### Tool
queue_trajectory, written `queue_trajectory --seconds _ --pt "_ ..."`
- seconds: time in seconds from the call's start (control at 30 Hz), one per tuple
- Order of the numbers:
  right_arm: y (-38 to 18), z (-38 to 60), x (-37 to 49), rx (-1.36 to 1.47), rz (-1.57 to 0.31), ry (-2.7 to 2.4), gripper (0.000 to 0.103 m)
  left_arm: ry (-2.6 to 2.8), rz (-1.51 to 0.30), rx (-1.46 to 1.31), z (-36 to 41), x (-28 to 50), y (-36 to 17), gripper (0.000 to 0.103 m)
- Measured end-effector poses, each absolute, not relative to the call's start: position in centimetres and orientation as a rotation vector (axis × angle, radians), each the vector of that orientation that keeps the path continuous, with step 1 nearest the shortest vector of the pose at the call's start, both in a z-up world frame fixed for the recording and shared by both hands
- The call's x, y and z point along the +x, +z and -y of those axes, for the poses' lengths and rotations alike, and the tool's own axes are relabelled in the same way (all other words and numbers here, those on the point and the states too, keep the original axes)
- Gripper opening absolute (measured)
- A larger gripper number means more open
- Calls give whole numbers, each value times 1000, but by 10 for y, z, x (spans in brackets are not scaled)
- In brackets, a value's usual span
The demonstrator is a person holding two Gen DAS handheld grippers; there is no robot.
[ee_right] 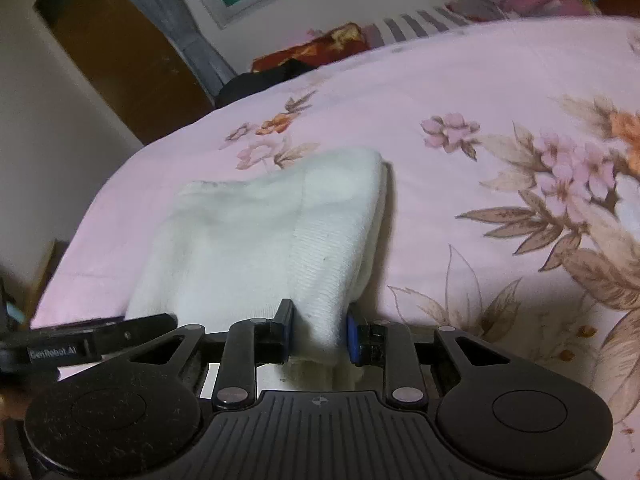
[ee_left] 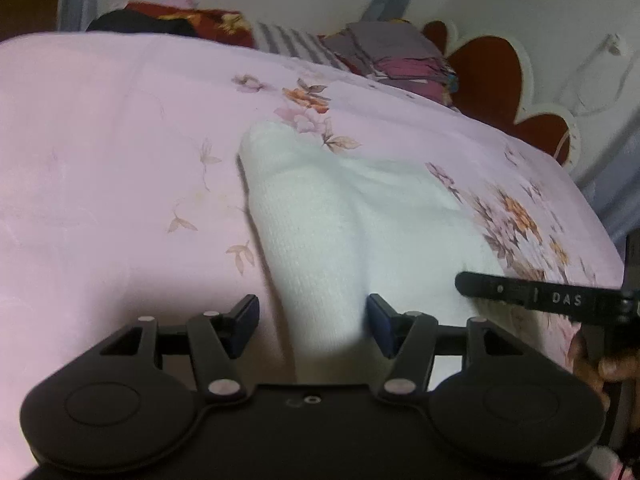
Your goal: Fold small clothes
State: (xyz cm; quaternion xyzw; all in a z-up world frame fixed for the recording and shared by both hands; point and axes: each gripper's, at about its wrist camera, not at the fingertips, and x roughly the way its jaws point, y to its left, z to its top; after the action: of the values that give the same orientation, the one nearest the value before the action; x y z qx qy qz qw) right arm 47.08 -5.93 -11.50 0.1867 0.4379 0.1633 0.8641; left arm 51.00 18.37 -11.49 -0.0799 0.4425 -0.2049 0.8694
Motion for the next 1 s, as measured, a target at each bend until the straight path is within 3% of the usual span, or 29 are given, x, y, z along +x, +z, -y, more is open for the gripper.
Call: queue_trajectory --seconds 0.1,0.23,0.33,0.43,0.47,0.73,1.0 --pt "-111 53 470 330 -910 334 26 -416 -846 -149 -195 506 -93 52" --pt "-80 48 466 215 -820 279 50 -456 -711 -90 -194 509 -67 41" --pt "-62 33 479 167 -764 324 47 -504 -707 -16 -172 528 -69 36" --pt "-73 8 503 70 -814 351 23 -530 -793 35 -154 544 -93 30" --pt "-83 5 510 53 -852 349 21 -538 -818 54 -151 546 -103 31" --pt "-109 3 519 -92 -892 270 22 -537 -816 74 -157 539 -107 31" --pt "-70 6 454 -54 -782 395 22 -593 -765 16 -153 483 -89 16"
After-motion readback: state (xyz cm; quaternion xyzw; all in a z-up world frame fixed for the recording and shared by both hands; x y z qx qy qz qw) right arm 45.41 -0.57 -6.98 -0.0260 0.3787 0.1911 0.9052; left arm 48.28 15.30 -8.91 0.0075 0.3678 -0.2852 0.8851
